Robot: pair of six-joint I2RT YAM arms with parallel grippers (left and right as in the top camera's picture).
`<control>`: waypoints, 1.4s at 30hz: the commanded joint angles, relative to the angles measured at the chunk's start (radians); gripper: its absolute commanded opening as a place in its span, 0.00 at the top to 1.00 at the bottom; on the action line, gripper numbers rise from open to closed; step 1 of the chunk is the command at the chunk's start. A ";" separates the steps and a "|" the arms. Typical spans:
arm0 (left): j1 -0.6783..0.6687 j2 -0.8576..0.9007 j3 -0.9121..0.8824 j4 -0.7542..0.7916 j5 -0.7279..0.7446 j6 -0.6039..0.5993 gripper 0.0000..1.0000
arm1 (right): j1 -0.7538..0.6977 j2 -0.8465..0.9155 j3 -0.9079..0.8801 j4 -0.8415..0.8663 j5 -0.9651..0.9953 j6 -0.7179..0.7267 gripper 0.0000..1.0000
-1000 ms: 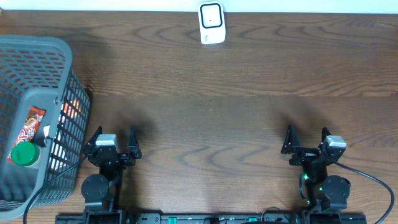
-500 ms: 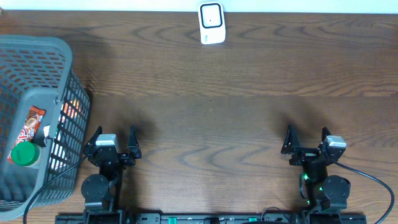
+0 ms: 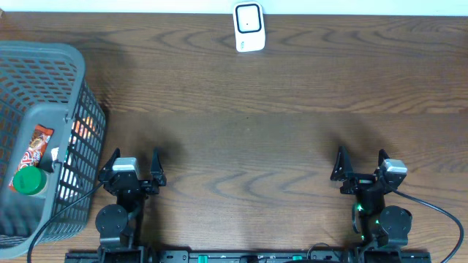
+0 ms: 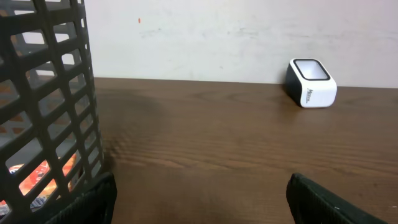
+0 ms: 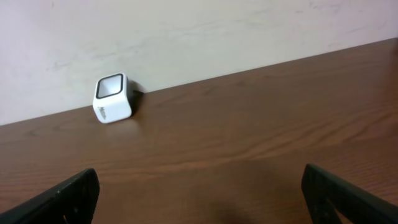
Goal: Scan the item barcode
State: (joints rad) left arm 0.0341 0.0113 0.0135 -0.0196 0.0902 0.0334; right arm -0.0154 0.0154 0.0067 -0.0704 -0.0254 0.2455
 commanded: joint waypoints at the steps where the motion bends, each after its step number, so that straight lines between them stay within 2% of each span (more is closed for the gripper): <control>1: -0.001 -0.005 -0.010 -0.044 0.003 -0.001 0.12 | -0.009 -0.002 -0.001 -0.004 0.009 0.009 0.01; 4: -0.001 0.000 -0.010 -0.043 0.005 -0.002 0.12 | -0.009 -0.002 -0.001 -0.004 0.009 0.008 0.01; 6: -0.001 0.001 -0.010 -0.031 0.060 -0.003 0.12 | -0.009 -0.002 -0.001 -0.004 0.009 0.008 0.01; 11: -0.001 0.022 0.032 -0.056 0.457 -0.006 0.12 | -0.009 -0.002 -0.001 -0.004 0.009 0.008 0.01; 13: -0.001 0.055 0.072 -0.079 0.506 -0.012 0.12 | -0.009 -0.002 -0.001 -0.004 0.009 0.009 0.01; 19: -0.001 0.295 0.391 -0.184 0.506 -0.012 0.12 | -0.009 -0.002 -0.001 -0.004 0.009 0.009 0.01; 22: -0.001 0.467 0.608 -0.262 0.505 -0.036 0.12 | -0.009 -0.002 -0.001 -0.004 0.009 0.009 0.01; 25: -0.001 0.650 0.862 -0.370 0.512 -0.100 0.12 | -0.009 -0.002 -0.001 -0.004 0.009 0.009 0.01; 30: -0.001 0.890 1.250 -0.610 0.596 -0.098 0.12 | -0.009 -0.002 -0.001 -0.004 0.009 0.008 0.01; 32: -0.001 0.945 1.315 -0.684 0.598 -0.098 0.12 | -0.009 -0.002 -0.001 -0.004 0.009 0.008 0.01; 37: 0.003 1.009 1.329 -0.692 0.624 -0.099 0.12 | -0.009 -0.002 -0.001 -0.004 0.009 0.009 0.01; 39: 0.018 1.022 1.363 -0.709 0.616 -0.102 0.01 | -0.009 -0.002 -0.001 -0.004 0.009 0.008 0.01; 42: 0.066 1.052 1.477 -0.810 0.559 -0.118 0.02 | -0.009 -0.002 -0.001 -0.004 0.009 0.009 0.01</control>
State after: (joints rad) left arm 0.0624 1.0580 1.3739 -0.7956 0.6758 -0.0685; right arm -0.0154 0.0174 0.0067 -0.0708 -0.0250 0.2459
